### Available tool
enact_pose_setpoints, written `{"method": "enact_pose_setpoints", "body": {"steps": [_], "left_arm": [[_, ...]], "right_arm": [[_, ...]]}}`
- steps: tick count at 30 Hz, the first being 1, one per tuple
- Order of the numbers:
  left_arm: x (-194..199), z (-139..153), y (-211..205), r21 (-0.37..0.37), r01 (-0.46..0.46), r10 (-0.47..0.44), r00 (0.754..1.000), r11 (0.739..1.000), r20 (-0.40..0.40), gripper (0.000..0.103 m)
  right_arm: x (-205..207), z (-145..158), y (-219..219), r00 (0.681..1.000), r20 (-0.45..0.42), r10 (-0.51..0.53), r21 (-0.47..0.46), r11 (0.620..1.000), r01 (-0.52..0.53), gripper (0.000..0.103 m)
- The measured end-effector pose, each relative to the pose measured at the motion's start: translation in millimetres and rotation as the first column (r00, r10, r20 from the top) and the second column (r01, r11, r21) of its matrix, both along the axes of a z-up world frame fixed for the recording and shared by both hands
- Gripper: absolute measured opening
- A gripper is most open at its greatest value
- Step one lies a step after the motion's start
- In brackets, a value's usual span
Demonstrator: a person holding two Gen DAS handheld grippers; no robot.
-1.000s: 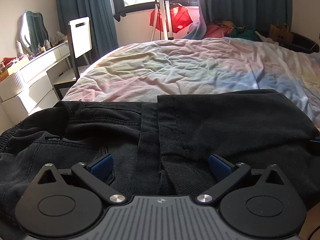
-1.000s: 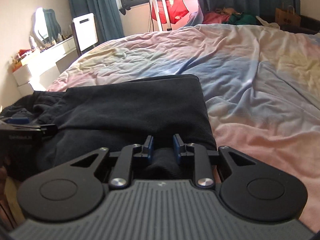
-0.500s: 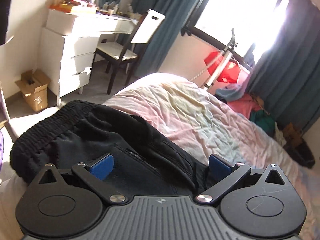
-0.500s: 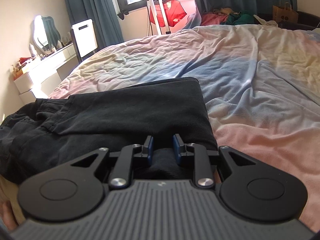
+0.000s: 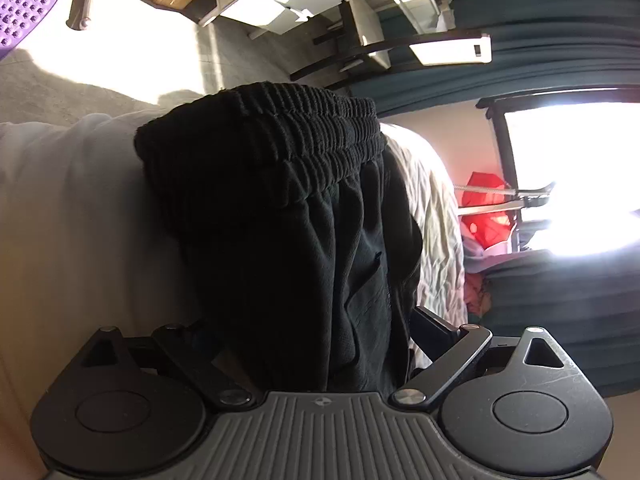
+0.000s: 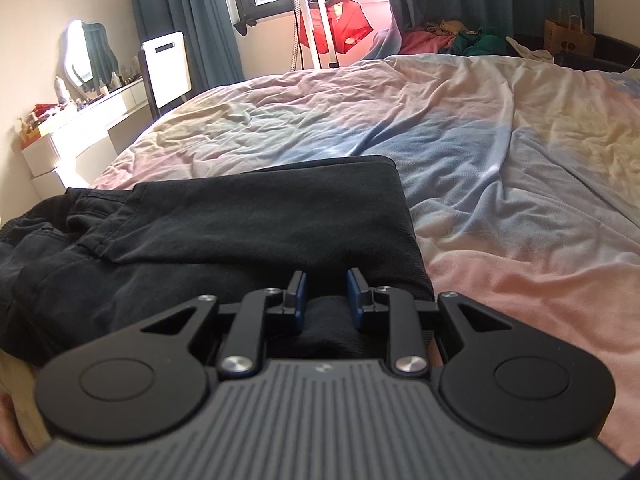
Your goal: Fold clothes
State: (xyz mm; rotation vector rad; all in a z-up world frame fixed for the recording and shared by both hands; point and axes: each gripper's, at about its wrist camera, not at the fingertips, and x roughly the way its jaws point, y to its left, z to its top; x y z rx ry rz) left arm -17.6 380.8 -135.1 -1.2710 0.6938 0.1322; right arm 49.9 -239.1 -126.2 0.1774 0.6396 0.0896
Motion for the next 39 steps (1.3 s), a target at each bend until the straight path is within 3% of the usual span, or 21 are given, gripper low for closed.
{"method": "enact_pose_setpoints", "body": {"steps": [3, 5, 7, 8, 12, 15, 17, 21, 26, 28, 30, 34, 37, 39], "left_arm": [[11.4, -6.8, 2.5, 0.055, -0.064, 0.064, 0.998, 0.996, 0.002, 0.075], [14.1, -8.0, 3.0, 0.093, -0.106, 0.108, 0.994, 0.99, -0.017, 0.048], [15.7, -5.9, 1.5, 0.125, -0.115, 0.117, 0.993, 0.985, -0.011, 0.037], [16.5, -2.3, -1.1, 0.152, -0.114, 0.117, 0.993, 0.982, -0.006, 0.028], [20.8, 33.4, -26.3, 0.335, -0.081, 0.074, 0.997, 0.939, 0.033, 0.019], [29.8, 77.1, -61.1, 0.476, -0.072, 0.031, 0.995, 0.877, 0.094, 0.018], [39.6, 111.0, -98.6, 0.576, -0.067, -0.019, 0.99, 0.815, 0.142, 0.017], [47.6, 167.5, -184.0, 0.754, -0.071, -0.153, 0.963, 0.653, 0.223, 0.017], [49.8, 208.9, -313.7, 0.859, -0.124, -0.318, 0.895, 0.496, 0.313, 0.017], [56.7, 218.5, -373.0, 0.88, -0.145, -0.382, 0.861, 0.451, 0.337, 0.017], [62.4, 218.5, -425.2, 0.896, -0.156, -0.433, 0.832, 0.417, 0.346, 0.017], [65.1, 194.3, -523.1, 0.932, -0.178, -0.527, 0.784, 0.315, 0.328, 0.017], [62.7, 148.3, -595.8, 0.962, -0.211, -0.598, 0.754, 0.173, 0.273, 0.017], [56.2, 103.4, -641.1, 0.972, -0.233, -0.655, 0.729, 0.036, 0.2, 0.018]], "right_arm": [[-3.0, 5.2, 2.3, 0.999, 0.034, -0.01, 0.0, 1.0, 0.01, 0.026], [-8.0, 12.3, 7.8, 0.996, 0.09, 0.014, -0.014, 1.0, -0.012, 0.027], [-9.5, 16.0, 14.0, 0.992, 0.113, 0.05, -0.02, 0.999, -0.048, 0.026], [-6.0, 12.4, 18.1, 0.994, 0.082, 0.07, -0.031, 0.997, -0.068, 0.026], [5.7, -8.6, 32.7, 0.991, -0.019, 0.13, -0.112, 0.985, -0.131, 0.026], [4.8, -8.2, 33.5, 0.992, -0.017, 0.128, -0.108, 0.986, -0.129, 0.026], [3.0, -5.7, 29.0, 0.993, -0.012, 0.116, -0.071, 0.991, -0.116, 0.026], [-1.8, 7.6, 7.7, 0.998, 0.01, 0.062, 0.063, 0.996, -0.063, 0.024], [-12.9, 27.7, -23.5, 0.996, 0.042, -0.082, 0.103, 0.992, 0.077, 0.026], [-16.5, 32.0, -39.1, 0.987, 0.054, -0.151, 0.095, 0.985, 0.146, 0.027], [-19.2, 34.8, -57.4, 0.974, 0.06, -0.216, 0.124, 0.97, 0.208, 0.027], [-24.1, 38.3, -97.3, 0.936, 0.064, -0.346, 0.224, 0.919, 0.324, 0.027], [-29.1, 39.6, -124.3, 0.895, 0.073, -0.44, 0.277, 0.871, 0.406, 0.027], [-34.0, 38.4, -144.1, 0.866, 0.064, -0.496, 0.339, 0.827, 0.448, 0.027]]}}
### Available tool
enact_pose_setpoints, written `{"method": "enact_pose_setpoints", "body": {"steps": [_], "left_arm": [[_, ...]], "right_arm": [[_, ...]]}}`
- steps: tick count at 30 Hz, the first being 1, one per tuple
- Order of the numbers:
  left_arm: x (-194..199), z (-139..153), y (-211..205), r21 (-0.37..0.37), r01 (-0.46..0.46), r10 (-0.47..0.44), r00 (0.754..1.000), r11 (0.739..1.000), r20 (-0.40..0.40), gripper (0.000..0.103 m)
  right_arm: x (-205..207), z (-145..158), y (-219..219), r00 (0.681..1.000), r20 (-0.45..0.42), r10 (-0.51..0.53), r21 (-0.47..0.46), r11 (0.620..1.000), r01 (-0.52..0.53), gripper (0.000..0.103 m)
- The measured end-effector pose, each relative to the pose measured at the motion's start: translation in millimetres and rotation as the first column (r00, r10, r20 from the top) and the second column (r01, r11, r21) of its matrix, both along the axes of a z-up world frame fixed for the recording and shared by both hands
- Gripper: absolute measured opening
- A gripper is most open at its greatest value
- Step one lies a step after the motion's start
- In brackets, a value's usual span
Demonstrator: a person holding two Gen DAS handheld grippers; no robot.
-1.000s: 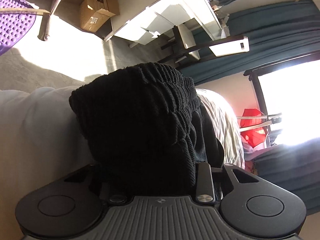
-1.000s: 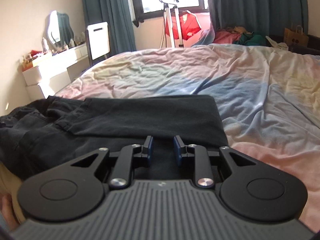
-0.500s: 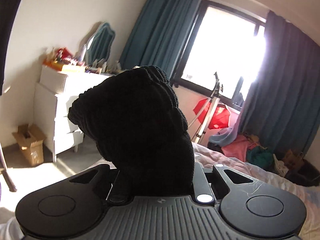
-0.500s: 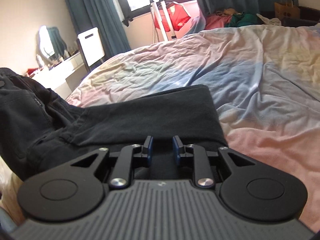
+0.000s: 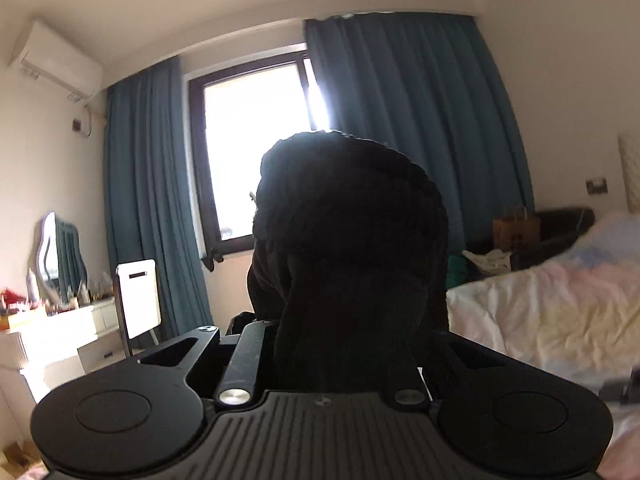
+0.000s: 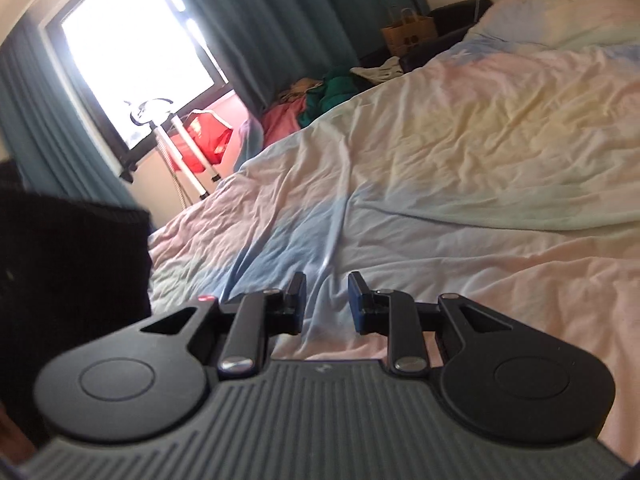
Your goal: Fold clothes
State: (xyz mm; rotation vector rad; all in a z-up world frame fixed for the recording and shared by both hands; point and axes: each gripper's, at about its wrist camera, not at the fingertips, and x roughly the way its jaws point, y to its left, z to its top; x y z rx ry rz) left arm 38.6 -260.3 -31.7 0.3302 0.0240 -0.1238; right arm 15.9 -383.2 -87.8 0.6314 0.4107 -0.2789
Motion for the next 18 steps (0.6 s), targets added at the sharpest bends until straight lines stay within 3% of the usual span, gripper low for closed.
{"method": "enact_pose_setpoints", "body": {"steps": [3, 8, 9, 13, 16, 18], "left_arm": [[2.7, -56.2, -38.6, 0.173, 0.076, -0.063, 0.995, 0.982, -0.082, 0.019], [2.3, -105.3, -69.0, 0.368, 0.162, -0.1, 0.978, 0.916, -0.182, 0.03], [3.1, -104.6, -72.1, 0.389, 0.165, -0.097, 0.977, 0.907, -0.188, 0.033], [15.4, -96.0, -71.7, 0.445, 0.197, -0.071, 0.956, 0.874, -0.285, 0.062], [24.4, -85.2, -48.2, 0.438, 0.22, -0.063, 0.936, 0.872, -0.346, 0.082], [24.9, -77.0, -35.7, 0.423, 0.249, -0.08, 0.922, 0.871, -0.378, 0.089]], "right_arm": [[-3.9, -7.3, -24.5, 0.998, 0.024, -0.063, 0.086, 0.994, 0.06, 0.027], [0.1, -21.7, -38.5, 0.997, 0.058, -0.057, 0.226, 0.973, 0.042, 0.027], [0.6, -20.7, -36.7, 0.996, 0.062, -0.065, 0.218, 0.975, 0.05, 0.027], [0.8, -16.3, -33.8, 0.991, 0.094, -0.096, 0.183, 0.98, 0.078, 0.027], [1.3, -17.6, -35.0, 0.991, 0.112, -0.074, 0.215, 0.975, 0.049, 0.027], [3.1, -19.4, -33.1, 0.992, 0.118, -0.042, 0.244, 0.97, 0.012, 0.027]]}}
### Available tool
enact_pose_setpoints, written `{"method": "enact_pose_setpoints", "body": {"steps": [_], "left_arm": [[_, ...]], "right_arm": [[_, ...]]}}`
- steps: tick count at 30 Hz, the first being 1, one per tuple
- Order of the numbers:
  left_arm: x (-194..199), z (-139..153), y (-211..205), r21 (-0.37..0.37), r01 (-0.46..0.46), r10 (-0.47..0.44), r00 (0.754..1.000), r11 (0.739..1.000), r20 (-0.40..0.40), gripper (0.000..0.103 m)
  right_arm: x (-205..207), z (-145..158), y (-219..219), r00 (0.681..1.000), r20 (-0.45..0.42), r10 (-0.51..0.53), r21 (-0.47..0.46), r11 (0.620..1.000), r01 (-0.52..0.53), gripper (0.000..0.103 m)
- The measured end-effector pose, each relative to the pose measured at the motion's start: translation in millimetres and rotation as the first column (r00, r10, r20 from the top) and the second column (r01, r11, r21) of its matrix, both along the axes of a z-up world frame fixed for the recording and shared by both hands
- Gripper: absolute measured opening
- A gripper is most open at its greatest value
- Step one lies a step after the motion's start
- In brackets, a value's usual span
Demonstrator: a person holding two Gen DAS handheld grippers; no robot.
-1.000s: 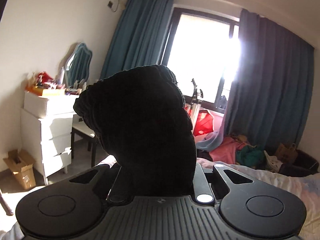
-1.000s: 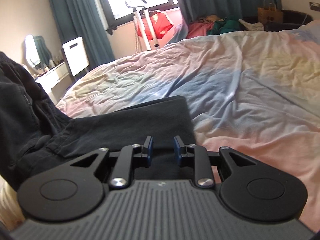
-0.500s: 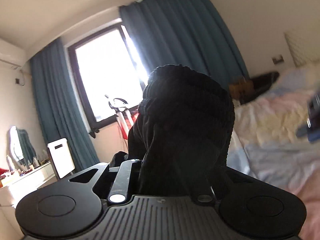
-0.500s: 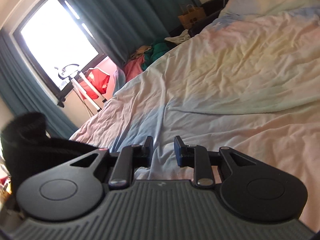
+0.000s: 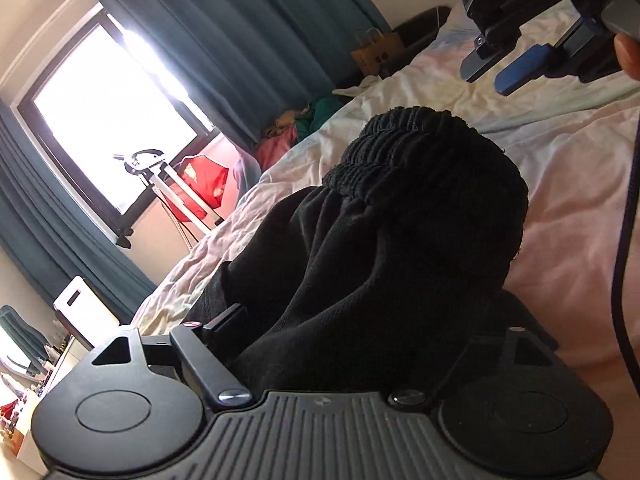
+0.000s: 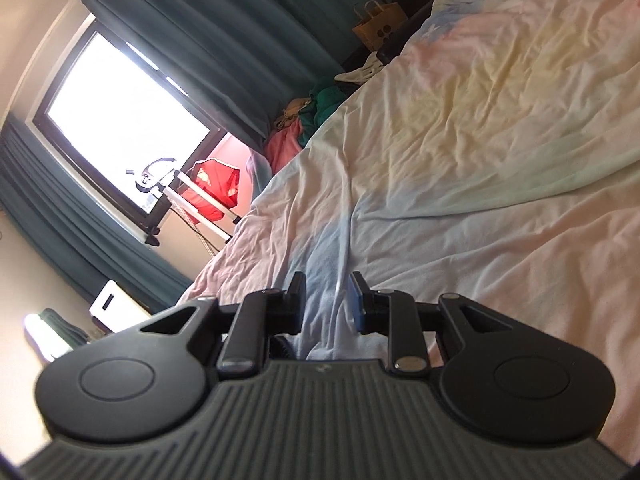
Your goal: Fold clothes
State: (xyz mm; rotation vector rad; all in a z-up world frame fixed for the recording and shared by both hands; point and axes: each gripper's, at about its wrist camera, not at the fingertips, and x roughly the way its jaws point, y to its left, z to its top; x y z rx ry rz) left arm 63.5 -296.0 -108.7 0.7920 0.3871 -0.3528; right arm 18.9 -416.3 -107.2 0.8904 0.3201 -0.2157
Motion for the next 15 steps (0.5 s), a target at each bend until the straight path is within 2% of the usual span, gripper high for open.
{"method": "enact_pose_setpoints", "body": {"steps": [1, 3, 5, 7, 10, 13, 15], "left_arm": [[-1.0, 4.0, 6.8, -0.009, 0.009, -0.009, 1.0, 1.0, -0.012, 0.095], [-8.0, 10.8, 22.1, -0.028, 0.029, -0.029, 1.0, 0.999, -0.012, 0.099], [-21.8, 16.4, 49.1, -0.045, 0.051, -0.052, 0.999, 0.998, -0.011, 0.101], [-35.5, 19.5, 70.8, -0.063, 0.058, -0.059, 0.998, 0.996, -0.014, 0.103], [-47.5, 21.1, 109.6, -0.096, 0.044, -0.048, 0.998, 0.994, -0.041, 0.103], [-63.6, 21.3, 152.4, -0.158, -0.07, 0.057, 0.995, 0.985, -0.084, 0.103], [-62.0, 24.9, 162.8, -0.171, -0.143, 0.129, 0.987, 0.975, -0.092, 0.103]], "right_arm": [[1.3, -0.9, 1.4, 1.0, 0.005, 0.022, 0.017, 1.0, -0.022, 0.03], [4.7, -0.9, 5.4, 0.998, 0.008, 0.06, 0.034, 0.998, -0.061, 0.036], [5.4, -0.8, 10.8, 0.996, 0.014, 0.088, 0.047, 0.995, -0.089, 0.05], [4.4, -2.0, 16.6, 0.993, 0.022, 0.116, 0.081, 0.99, -0.118, 0.07], [2.2, -3.4, 27.8, 0.987, 0.017, 0.157, 0.13, 0.979, -0.158, 0.084], [2.6, -5.5, 41.1, 0.978, -0.016, 0.206, 0.176, 0.964, -0.2, 0.085], [4.8, -8.0, 48.0, 0.971, -0.038, 0.234, 0.208, 0.953, -0.222, 0.085]]}}
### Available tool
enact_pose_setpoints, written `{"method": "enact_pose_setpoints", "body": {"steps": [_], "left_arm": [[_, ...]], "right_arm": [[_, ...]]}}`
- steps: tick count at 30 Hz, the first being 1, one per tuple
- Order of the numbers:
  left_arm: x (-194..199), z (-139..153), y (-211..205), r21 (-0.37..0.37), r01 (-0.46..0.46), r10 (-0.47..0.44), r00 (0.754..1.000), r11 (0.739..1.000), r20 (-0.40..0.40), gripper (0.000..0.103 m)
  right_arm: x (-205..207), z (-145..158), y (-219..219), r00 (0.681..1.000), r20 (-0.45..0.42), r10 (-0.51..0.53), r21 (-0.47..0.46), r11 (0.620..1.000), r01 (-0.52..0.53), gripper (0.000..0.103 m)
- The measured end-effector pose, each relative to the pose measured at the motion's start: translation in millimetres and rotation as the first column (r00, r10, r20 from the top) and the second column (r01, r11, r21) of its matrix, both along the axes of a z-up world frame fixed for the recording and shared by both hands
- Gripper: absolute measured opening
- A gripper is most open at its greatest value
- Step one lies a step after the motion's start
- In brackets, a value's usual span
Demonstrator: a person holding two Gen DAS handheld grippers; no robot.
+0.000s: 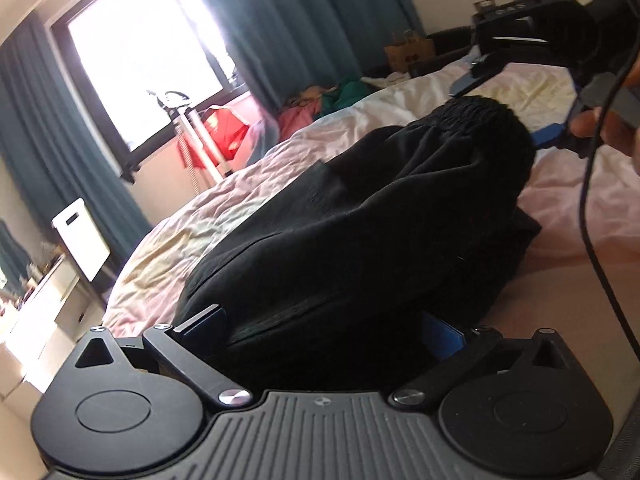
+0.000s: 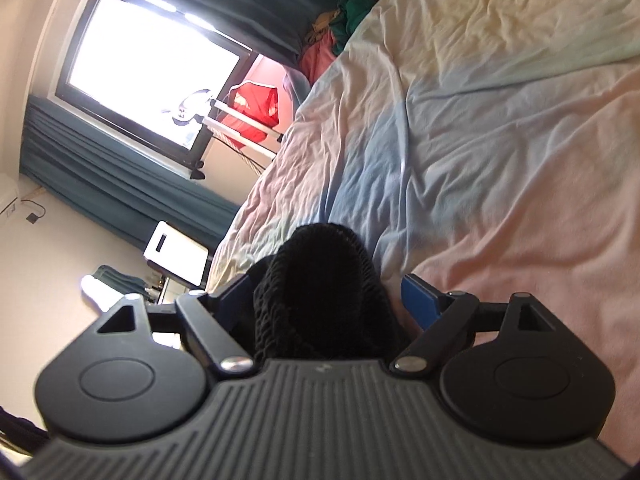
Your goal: Fold clothes
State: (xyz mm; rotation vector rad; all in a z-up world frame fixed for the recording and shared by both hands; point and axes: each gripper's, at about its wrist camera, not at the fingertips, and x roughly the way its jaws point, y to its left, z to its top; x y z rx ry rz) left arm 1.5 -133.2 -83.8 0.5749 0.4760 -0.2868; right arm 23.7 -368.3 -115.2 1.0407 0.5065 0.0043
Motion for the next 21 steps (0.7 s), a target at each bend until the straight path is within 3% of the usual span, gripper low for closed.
{"method": "enact_pose_setpoints", "body": {"steps": [3, 12, 19, 21], "left_arm": [[8.4, 10.0, 10.3, -0.046, -0.1, 0.099, 0.995, 0.994, -0.021, 0.103], [-1.8, 24.2, 55.4, -0.13, -0.267, 0.253, 0.961, 0.955, -0.11, 0.103], [6.4, 25.8, 67.6, -0.218, -0.336, 0.306, 0.939, 0.916, -0.16, 0.103], [11.0, 26.4, 74.0, -0.251, -0.356, 0.315, 0.93, 0.9, -0.189, 0.103]], "right_arm": [[1.2, -5.7, 8.4, 0.999, -0.037, 0.023, 0.038, 0.999, -0.021, 0.085], [10.4, -26.2, 22.0, 0.991, -0.099, 0.09, 0.079, 0.993, -0.082, 0.086], [13.3, -27.3, 35.5, 0.987, -0.087, 0.137, 0.006, 0.991, -0.137, 0.085], [13.0, -18.9, 46.0, 0.984, -0.086, 0.158, -0.114, 0.979, -0.167, 0.078]]}}
